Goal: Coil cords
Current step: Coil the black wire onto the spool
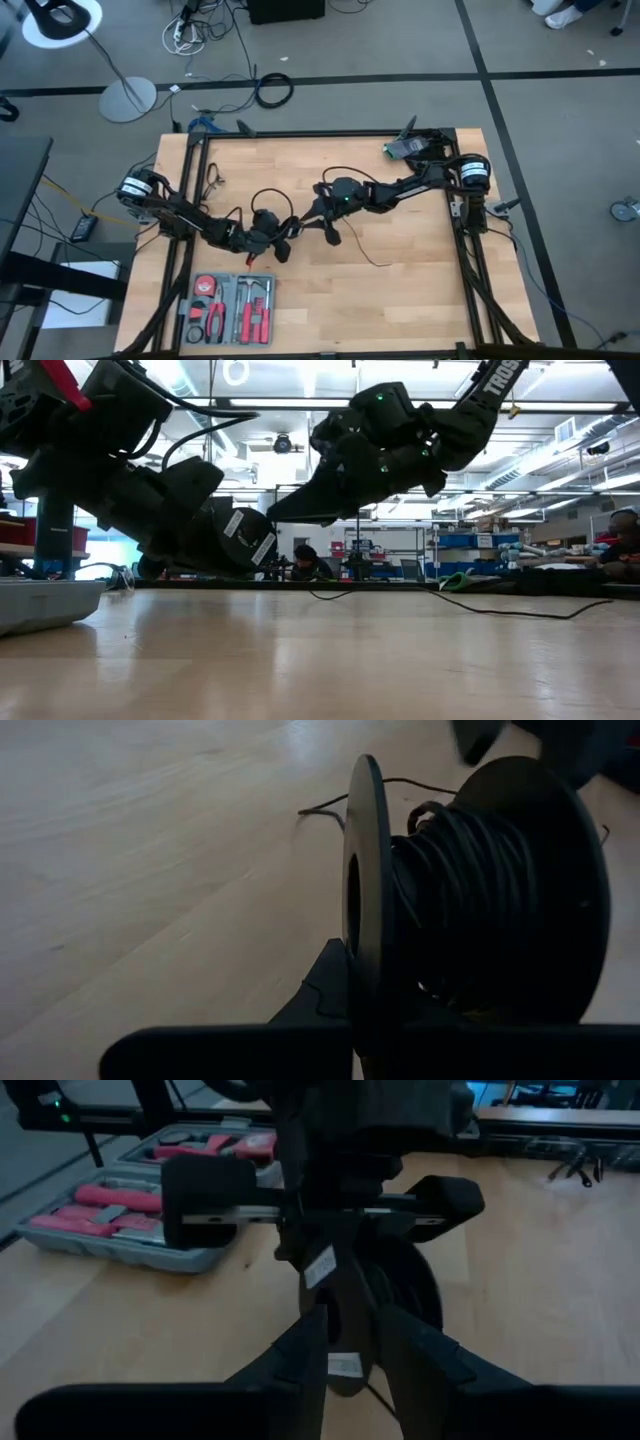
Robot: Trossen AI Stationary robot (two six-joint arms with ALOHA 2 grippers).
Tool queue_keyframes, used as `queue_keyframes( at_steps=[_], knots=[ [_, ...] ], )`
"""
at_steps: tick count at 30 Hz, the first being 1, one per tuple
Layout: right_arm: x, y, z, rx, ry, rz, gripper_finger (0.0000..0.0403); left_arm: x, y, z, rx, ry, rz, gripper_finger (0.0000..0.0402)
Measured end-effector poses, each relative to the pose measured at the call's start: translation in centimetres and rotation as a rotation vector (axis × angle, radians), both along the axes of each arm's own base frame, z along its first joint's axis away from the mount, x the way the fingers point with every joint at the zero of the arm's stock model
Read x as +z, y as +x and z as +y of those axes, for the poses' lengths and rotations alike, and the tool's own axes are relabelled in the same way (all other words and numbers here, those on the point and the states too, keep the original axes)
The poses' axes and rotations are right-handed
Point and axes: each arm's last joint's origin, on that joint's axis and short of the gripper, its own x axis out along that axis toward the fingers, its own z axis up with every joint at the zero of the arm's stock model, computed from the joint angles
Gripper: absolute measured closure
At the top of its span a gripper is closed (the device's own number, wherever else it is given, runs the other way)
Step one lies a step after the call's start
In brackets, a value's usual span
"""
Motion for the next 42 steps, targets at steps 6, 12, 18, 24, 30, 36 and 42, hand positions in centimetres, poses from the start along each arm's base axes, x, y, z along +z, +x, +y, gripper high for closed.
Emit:
queue_keyframes(
  at_steps=[6,12,18,24,30,36,42],
  knots=[
    [0.1,0.2,-0.1,0.007,-0.003,0.011,0.0323,0.1,0.1,-0.1,-0.019,0.004,-0.01,0.0402],
    [-0.2,0.0,-0.1,0.029,0.013,0.05,0.0344,0.3,0.3,-0.1,-0.044,0.011,-0.026,0.0402],
    [-0.3,-0.1,0.1,0.052,0.025,0.062,0.0394,0.4,0.3,-0.2,-0.061,0.022,-0.029,0.0402],
    [-0.6,-0.5,0.3,0.031,0.075,0.063,0.0399,0.6,0.4,-0.2,-0.069,0.019,-0.056,0.0401],
    [-1.4,-1.9,0.4,-0.01,0.163,-0.039,0.0401,1.0,0.6,-0.3,-0.065,0.007,-0.1,0.04],
    [-2.3,-2.8,1.0,-0.045,0.19,-0.019,0.0402,1.3,0.7,-0.3,-0.07,0.046,-0.122,0.04],
    [-2.5,-2.9,1.4,-0.08,0.209,0.0,0.0402,1.3,0.7,-0.2,-0.044,0.057,-0.13,0.04]
  ],
)
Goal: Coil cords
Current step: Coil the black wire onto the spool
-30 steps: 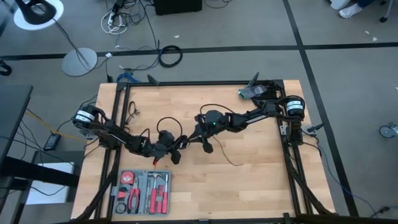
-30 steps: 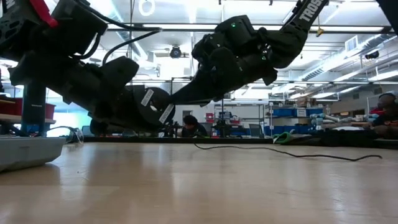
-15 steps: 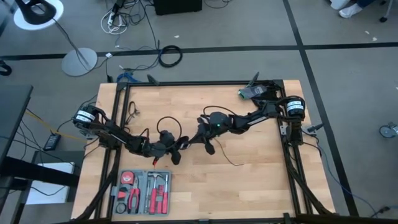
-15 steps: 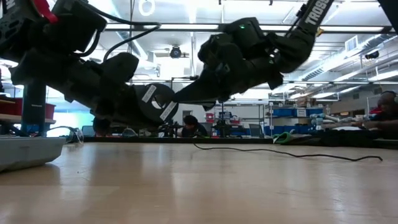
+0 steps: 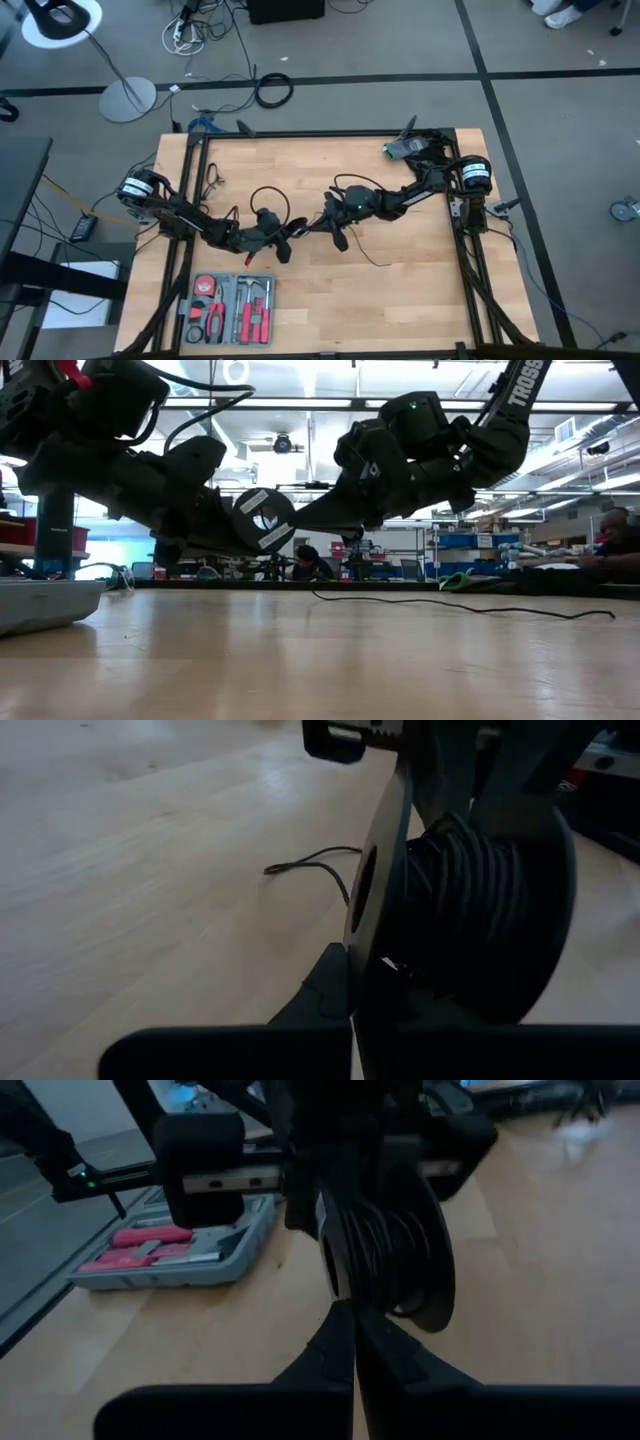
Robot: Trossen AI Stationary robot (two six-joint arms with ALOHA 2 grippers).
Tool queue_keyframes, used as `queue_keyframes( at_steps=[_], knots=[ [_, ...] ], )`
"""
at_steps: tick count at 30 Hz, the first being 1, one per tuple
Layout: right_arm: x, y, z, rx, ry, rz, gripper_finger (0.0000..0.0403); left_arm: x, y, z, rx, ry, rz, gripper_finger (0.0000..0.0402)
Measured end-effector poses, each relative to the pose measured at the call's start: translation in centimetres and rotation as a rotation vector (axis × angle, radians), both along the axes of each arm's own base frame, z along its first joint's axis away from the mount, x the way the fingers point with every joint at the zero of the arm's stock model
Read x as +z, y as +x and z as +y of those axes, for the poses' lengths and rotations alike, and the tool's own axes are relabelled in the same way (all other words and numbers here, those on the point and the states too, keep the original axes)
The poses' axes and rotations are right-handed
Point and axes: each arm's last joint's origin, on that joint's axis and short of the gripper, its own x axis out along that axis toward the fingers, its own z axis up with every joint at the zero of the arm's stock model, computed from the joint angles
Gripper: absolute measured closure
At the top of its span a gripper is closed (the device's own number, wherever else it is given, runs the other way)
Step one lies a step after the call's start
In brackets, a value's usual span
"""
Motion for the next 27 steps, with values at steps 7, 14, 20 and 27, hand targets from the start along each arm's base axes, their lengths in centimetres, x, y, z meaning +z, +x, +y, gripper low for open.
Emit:
queue_keyframes(
  at_steps=[7,14,20,27],
  knots=[
    [-1.1,-0.3,0.0,-0.043,0.042,0.113,0.0403,0.3,0.1,0.0,0.014,0.003,-0.03,0.04],
    [-1.3,-0.4,0.0,-0.046,0.048,0.135,0.0402,0.8,0.3,0.0,0.002,0.041,-0.059,0.04],
    [-1.0,-0.3,-0.2,-0.047,0.025,0.101,0.0402,1.4,0.6,-0.2,-0.018,0.033,-0.104,0.04],
    [-0.9,-0.2,-0.1,-0.029,0.018,0.085,0.0402,1.1,0.5,-0.2,-0.032,0.04,-0.077,0.04]
  ],
)
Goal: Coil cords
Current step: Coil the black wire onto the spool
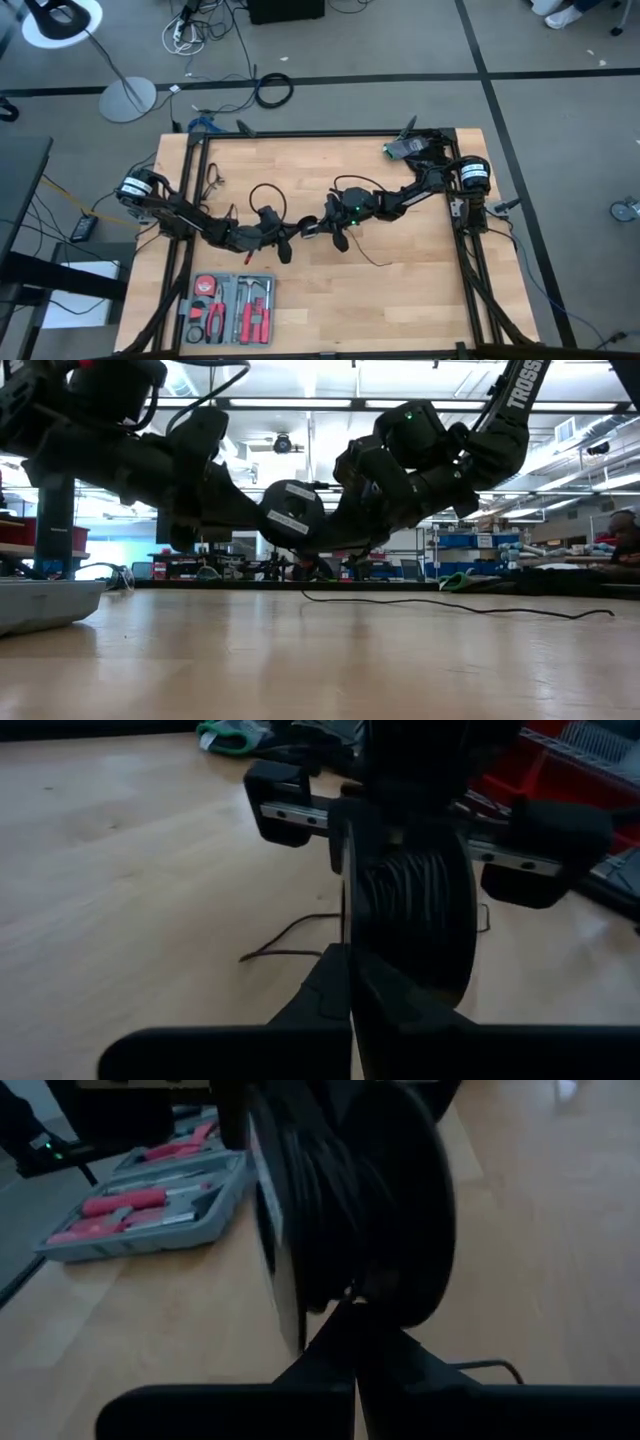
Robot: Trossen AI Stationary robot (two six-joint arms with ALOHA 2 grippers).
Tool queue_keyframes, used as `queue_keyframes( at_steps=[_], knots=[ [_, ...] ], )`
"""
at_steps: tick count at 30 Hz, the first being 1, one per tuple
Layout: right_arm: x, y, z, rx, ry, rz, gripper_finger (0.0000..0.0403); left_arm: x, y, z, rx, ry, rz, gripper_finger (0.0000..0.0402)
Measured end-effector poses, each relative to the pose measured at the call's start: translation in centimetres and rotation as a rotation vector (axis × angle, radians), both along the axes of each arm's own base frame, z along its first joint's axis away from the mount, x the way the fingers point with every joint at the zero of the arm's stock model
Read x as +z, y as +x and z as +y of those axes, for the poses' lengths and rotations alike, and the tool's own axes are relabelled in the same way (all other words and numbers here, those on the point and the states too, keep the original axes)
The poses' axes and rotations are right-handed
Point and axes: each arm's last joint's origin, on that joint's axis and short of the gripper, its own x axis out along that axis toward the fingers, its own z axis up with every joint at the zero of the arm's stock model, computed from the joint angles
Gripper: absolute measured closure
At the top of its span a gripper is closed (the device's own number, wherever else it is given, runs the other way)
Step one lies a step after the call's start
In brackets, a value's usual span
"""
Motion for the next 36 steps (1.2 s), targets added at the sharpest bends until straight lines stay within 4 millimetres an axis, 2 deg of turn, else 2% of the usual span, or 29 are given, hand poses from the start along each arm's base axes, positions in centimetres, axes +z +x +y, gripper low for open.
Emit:
queue_keyframes(
  at_steps=[7,18,26,36],
  knots=[
    [-1.0,-0.5,-1.3,-0.077,-0.008,0.12,0.0402,-0.3,-0.1,0.0,0.003,0.01,0.027,0.04],
    [-1.6,-1.2,-3.8,-0.084,0.041,0.187,0.0381,-1.2,-0.5,0.2,0.046,-0.009,0.101,0.0401],
    [-1.9,-1.8,-5.3,-0.084,0.113,0.23,0.0379,-1.8,-0.9,0.5,0.113,-0.011,0.151,0.0401],
    [-1.7,-1.7,-5.5,-0.112,0.16,0.219,0.038,-2.2,-1.1,0.6,0.189,-0.118,0.131,0.0401]
  ],
)
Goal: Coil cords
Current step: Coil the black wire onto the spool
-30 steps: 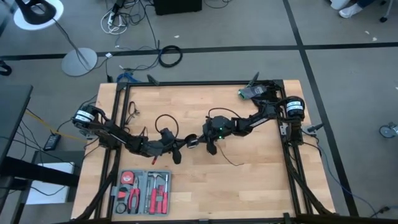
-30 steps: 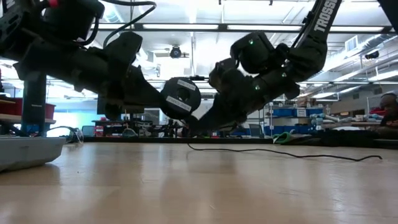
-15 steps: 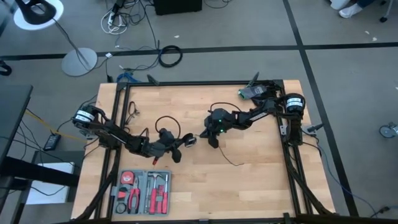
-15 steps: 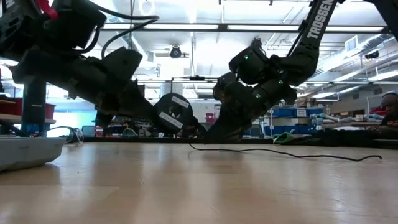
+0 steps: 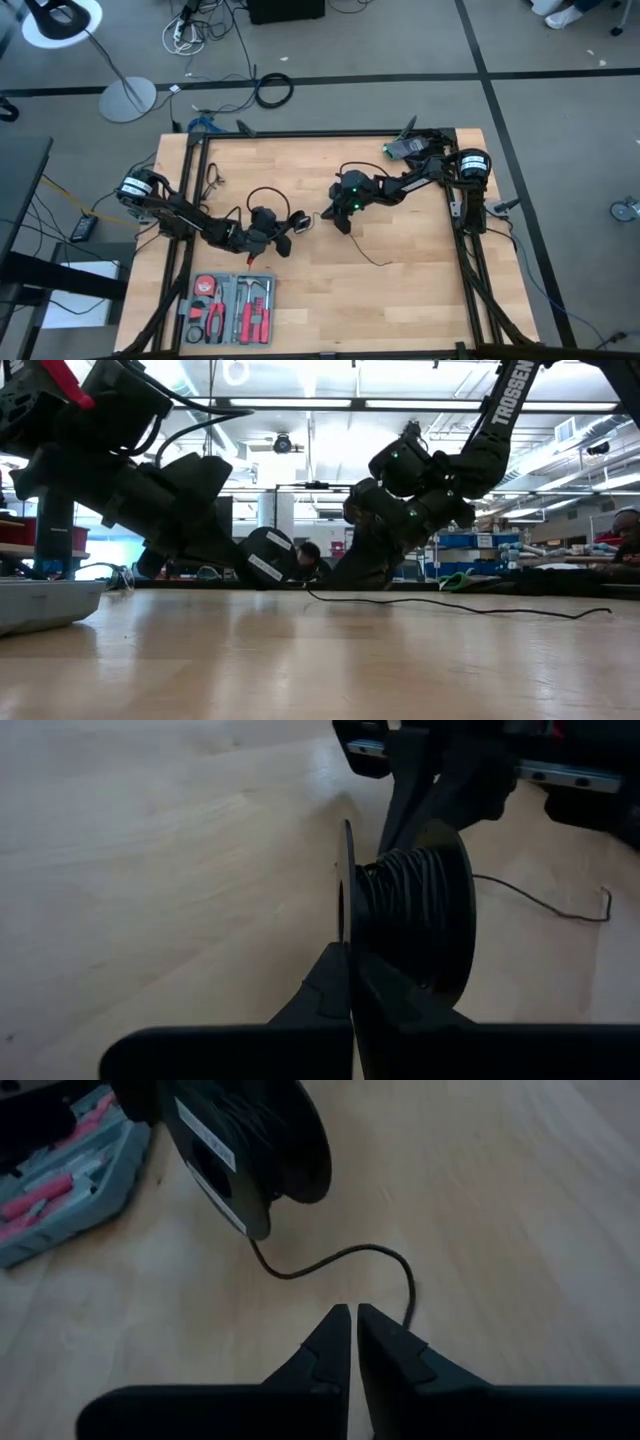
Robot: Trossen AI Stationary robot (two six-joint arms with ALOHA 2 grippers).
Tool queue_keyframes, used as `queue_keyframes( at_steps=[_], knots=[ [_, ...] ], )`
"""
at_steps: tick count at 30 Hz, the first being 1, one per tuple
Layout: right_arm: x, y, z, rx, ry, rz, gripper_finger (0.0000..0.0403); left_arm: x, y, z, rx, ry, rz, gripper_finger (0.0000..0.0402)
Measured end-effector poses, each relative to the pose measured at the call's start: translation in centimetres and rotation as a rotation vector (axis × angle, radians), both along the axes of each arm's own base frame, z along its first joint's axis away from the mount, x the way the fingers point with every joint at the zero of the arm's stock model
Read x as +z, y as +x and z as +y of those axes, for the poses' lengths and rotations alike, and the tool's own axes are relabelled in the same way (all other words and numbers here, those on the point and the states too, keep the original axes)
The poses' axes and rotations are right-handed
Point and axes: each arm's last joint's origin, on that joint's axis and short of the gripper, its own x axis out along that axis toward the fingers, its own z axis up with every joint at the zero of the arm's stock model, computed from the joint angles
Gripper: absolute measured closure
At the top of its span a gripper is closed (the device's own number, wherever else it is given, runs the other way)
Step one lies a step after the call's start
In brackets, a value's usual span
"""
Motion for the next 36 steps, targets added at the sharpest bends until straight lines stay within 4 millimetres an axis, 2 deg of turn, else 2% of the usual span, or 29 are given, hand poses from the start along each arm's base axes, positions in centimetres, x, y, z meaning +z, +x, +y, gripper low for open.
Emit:
queue_keyframes(
  at_steps=[12,19,24,28,32,36],
  knots=[
    [-0.3,-0.1,0.9,0.019,0.018,0.043,0.038,0.0,0.0,0.0,-0.007,0.011,0.007,0.0401],
    [-0.5,-0.3,2.5,-0.007,-0.062,0.117,0.0385,-0.2,-0.1,0.0,-0.009,0.017,0.027,0.0401],
    [0.7,-2.9,3.3,-0.075,-0.166,0.155,0.0396,-0.2,-0.1,0.0,-0.013,0.024,0.035,0.0401],
    [2.6,-5.6,3.8,-0.15,-0.259,0.056,0.04,0.0,0.0,0.0,-0.025,0.066,0.029,0.0401],
    [2.0,-7.8,4.5,-0.231,-0.306,-0.069,0.0394,0.6,0.3,0.0,-0.028,0.118,-0.008,0.0401],
    [0.6,-7.8,5.2,-0.265,-0.289,-0.209,0.0385,0.9,0.4,0.0,-0.041,0.147,-0.024,0.0401]
  ],
)
